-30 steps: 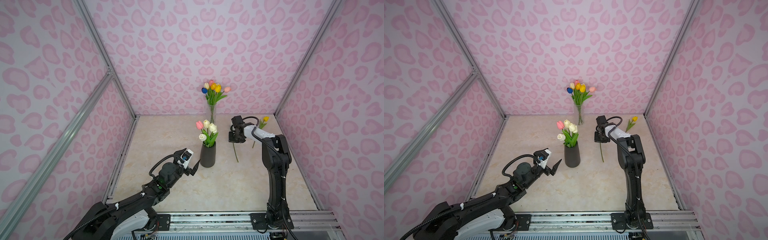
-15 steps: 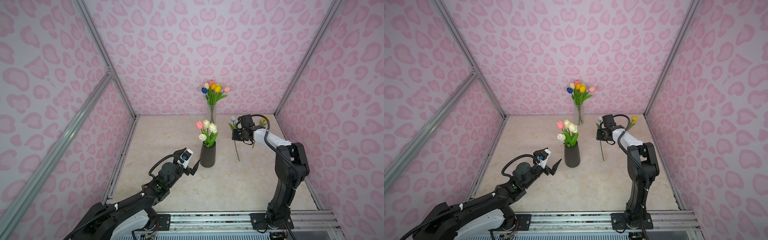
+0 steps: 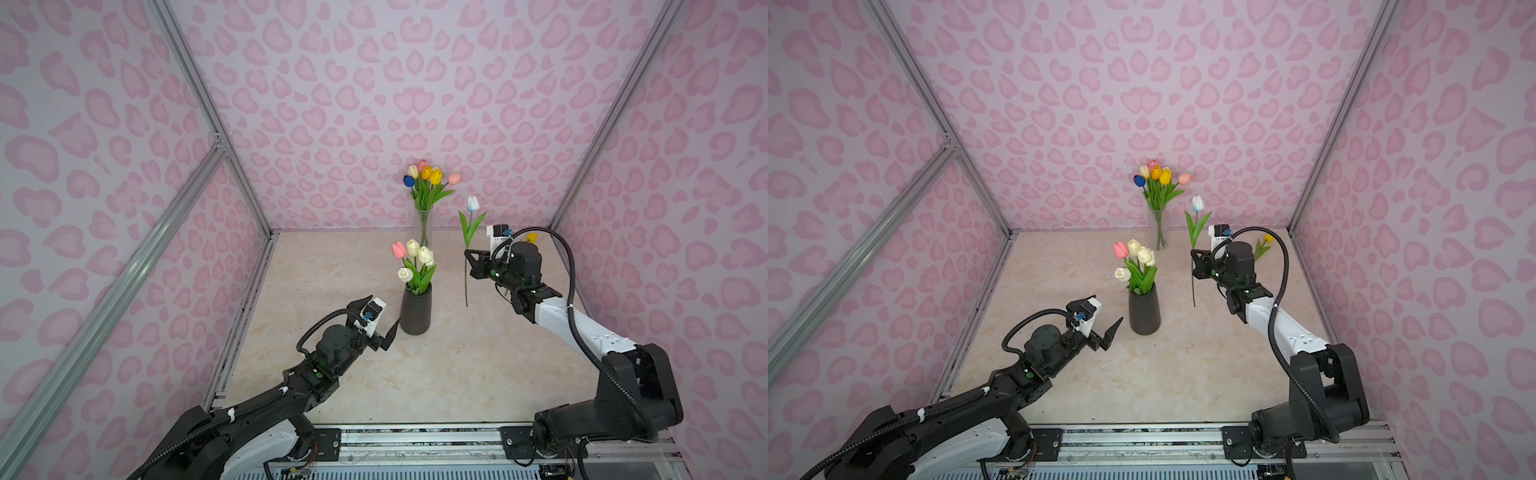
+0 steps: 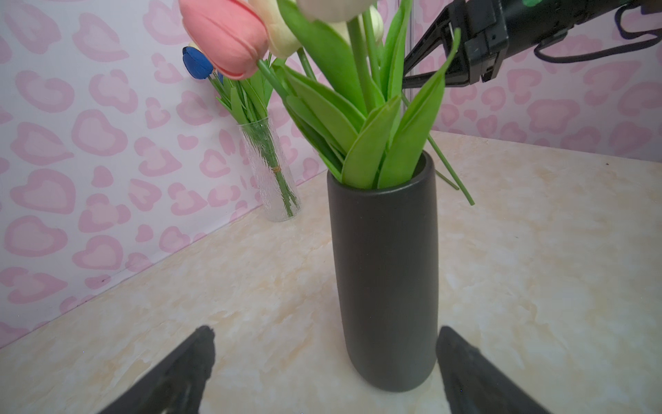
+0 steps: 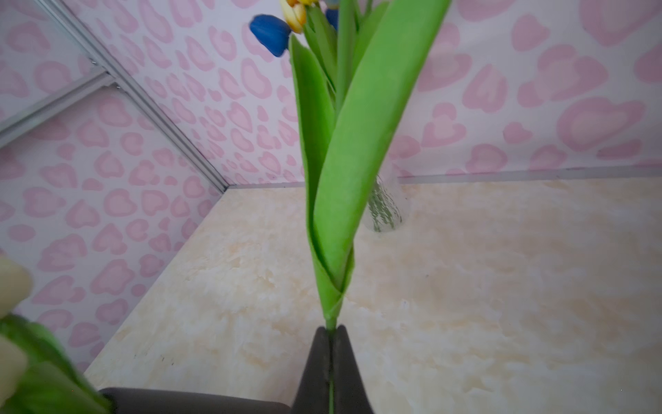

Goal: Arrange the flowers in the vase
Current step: 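Lift the blue tulip upright with the right gripper, then carry the blue tulip over the dark grey vase and lower its stem in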

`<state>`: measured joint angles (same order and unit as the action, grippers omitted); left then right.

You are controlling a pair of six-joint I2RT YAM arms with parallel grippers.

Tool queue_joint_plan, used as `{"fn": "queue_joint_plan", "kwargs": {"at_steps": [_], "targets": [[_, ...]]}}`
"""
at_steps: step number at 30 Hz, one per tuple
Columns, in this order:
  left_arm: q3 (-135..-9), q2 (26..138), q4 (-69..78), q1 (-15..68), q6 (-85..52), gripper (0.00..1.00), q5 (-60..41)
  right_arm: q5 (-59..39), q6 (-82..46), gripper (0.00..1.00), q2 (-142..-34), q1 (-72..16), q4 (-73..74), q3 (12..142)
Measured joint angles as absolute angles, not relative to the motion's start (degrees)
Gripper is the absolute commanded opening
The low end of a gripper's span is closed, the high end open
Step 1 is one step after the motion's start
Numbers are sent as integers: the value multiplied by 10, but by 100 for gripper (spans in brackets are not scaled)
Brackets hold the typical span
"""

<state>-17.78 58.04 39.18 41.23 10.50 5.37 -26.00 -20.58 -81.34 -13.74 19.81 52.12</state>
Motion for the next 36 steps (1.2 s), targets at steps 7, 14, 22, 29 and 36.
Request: {"fn": "queue_joint_plan", "kwargs": {"at_steps": [7,14,22,29,36], "targets": [[-178,580,392,412,105,97,53,-307,-222,0,-747,-154,371,449],[-178,581,392,412,104,97,49,-363,-262,0,-725,-196,507,441],[-178,583,392,412,103,97,49,-384,-233,0,-715,-261,512,481],[-178,586,392,412,103,97,49,-366,-209,0,-724,-293,518,478],[-178,586,392,412,103,97,49,-286,-177,0,-742,-320,572,442]]}}
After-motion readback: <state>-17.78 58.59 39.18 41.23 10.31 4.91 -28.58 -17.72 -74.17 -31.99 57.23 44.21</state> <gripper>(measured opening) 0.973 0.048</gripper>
